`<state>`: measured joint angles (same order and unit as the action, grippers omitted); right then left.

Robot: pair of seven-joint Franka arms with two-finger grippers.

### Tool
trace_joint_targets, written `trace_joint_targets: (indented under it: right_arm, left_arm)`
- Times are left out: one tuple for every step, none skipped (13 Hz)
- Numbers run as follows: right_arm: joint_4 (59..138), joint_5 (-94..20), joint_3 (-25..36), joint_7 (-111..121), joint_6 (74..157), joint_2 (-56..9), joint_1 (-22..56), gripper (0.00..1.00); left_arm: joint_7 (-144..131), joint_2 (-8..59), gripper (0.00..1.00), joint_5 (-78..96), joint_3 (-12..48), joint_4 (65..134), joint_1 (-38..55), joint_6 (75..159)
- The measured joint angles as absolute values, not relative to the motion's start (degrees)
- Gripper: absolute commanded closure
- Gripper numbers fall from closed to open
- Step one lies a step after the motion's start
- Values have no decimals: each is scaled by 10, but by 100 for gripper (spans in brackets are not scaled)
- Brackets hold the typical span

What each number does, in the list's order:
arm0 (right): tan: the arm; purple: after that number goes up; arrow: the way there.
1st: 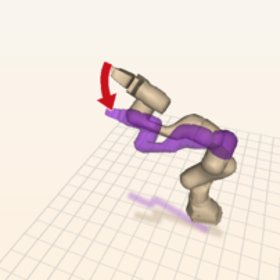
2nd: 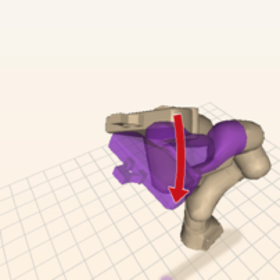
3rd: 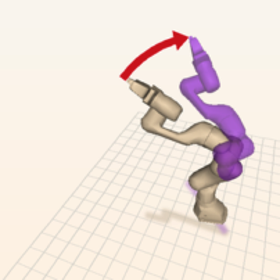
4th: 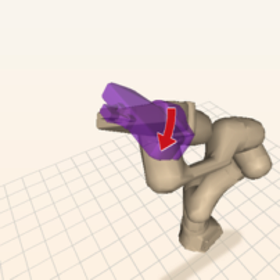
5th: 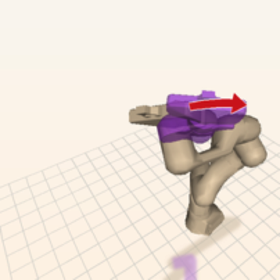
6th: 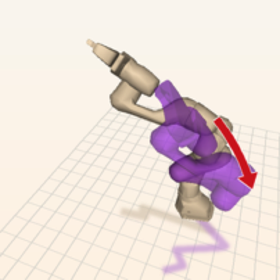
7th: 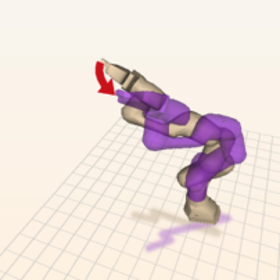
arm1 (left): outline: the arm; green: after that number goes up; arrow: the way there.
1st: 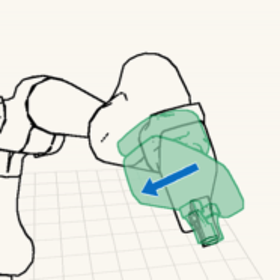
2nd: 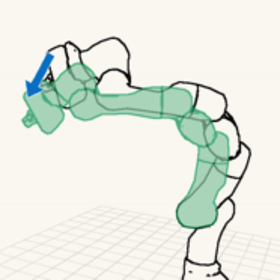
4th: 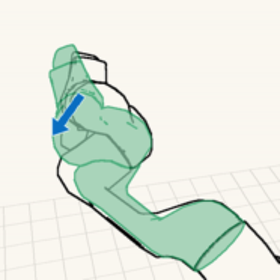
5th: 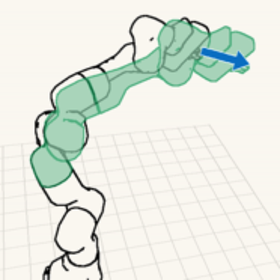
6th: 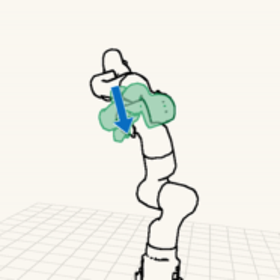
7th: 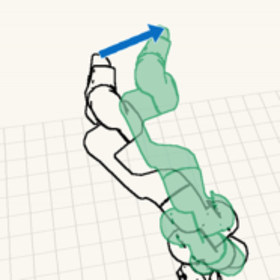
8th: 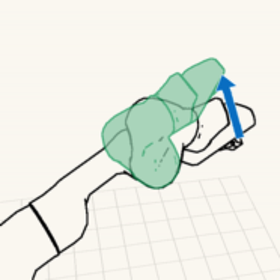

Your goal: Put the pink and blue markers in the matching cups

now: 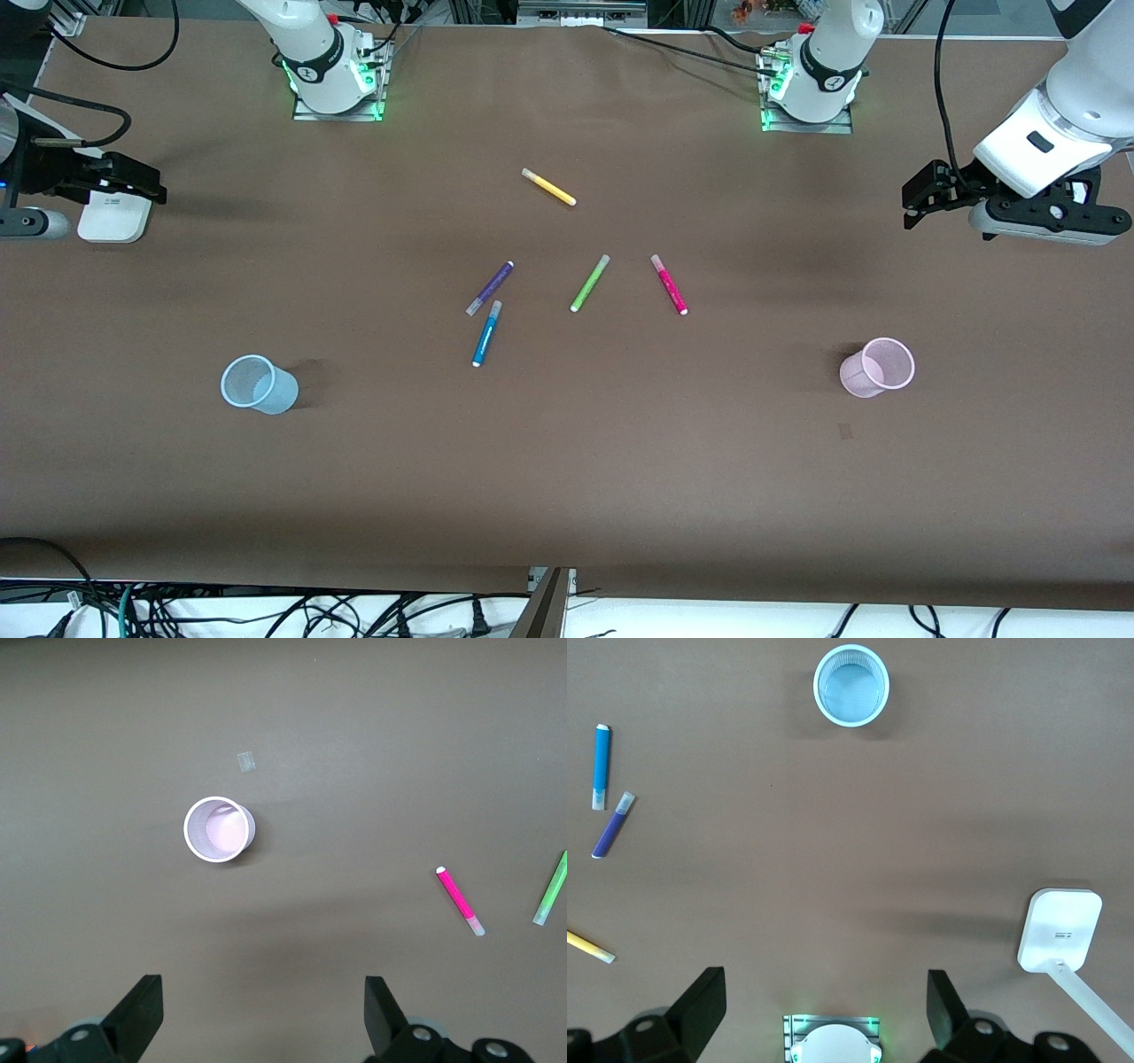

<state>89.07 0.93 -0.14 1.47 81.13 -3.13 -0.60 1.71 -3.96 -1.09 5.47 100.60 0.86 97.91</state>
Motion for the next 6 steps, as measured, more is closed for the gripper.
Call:
trace_joint_targets:
  right_arm:
    - [891,9,-1,15,811,-32,-6,0]
    - [891,9,-1,15,811,-32,-6,0]
    - [891,9,-1,15,811,-32,-6,0]
    - [891,9,-1,15,811,-33,-6,0]
    - [891,8,-1,15,811,-34,-6,0]
    - [891,8,0,15,811,-35,-6,0]
  left_arm:
    - [17,-40,0,-11,55,1006,9,979]
    - [17,-40,0,-11,55,1006,9,979]
    - [17,-40,0,-11,55,1006,9,979]
    - [17,-40,0,-11,55,1006,9,979]
    - [17,-40,0,-11,55,1006,9,979]
    - [17,-40,0,-11,55,1006,9,979]
